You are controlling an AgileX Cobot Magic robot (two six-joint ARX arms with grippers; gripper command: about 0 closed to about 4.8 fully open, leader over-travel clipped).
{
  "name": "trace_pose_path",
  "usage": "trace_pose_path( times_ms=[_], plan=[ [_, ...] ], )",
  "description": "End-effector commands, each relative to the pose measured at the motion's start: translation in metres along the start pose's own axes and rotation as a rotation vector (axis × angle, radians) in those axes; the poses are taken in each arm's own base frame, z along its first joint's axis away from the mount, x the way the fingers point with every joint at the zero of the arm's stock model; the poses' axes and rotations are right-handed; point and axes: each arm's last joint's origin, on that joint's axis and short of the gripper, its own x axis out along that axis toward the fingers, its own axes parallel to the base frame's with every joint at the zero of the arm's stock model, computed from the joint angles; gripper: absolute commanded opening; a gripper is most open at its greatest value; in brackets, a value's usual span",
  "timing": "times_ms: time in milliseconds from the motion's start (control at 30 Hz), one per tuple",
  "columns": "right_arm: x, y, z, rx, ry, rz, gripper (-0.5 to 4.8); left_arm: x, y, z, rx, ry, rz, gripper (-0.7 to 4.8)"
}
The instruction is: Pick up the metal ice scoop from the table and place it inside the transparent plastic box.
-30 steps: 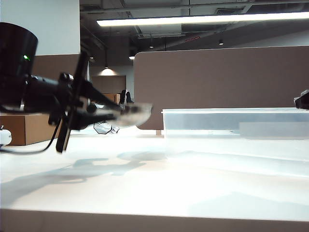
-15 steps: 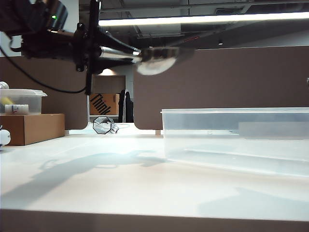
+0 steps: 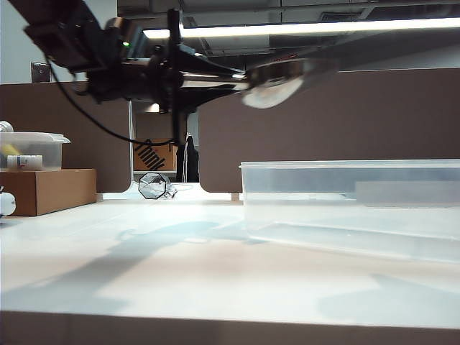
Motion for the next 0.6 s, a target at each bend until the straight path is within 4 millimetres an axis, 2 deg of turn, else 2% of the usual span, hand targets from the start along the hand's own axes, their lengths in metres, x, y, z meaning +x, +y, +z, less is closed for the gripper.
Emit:
trace_pose_path(
  times_ms=[33, 267, 601],
  plan=[
    [0.0, 0.0, 0.002, -0.004, -0.017, 0.003, -0.01, 0.01, -0.013, 0.011, 0.076, 0.033, -0.029, -0.06],
    [0.0, 0.0, 0.002, -0.003, -0.016, 0.004, -0.01, 0.037, -0.019, 0.024, 0.115, 0.047, -0.026, -0.06],
    [0.0, 0.0, 0.002, -0.004, -0.017, 0.003, -0.01, 0.068, 0.004, 0.021, 0.069, 0.017, 0.036, -0.06]
  ],
)
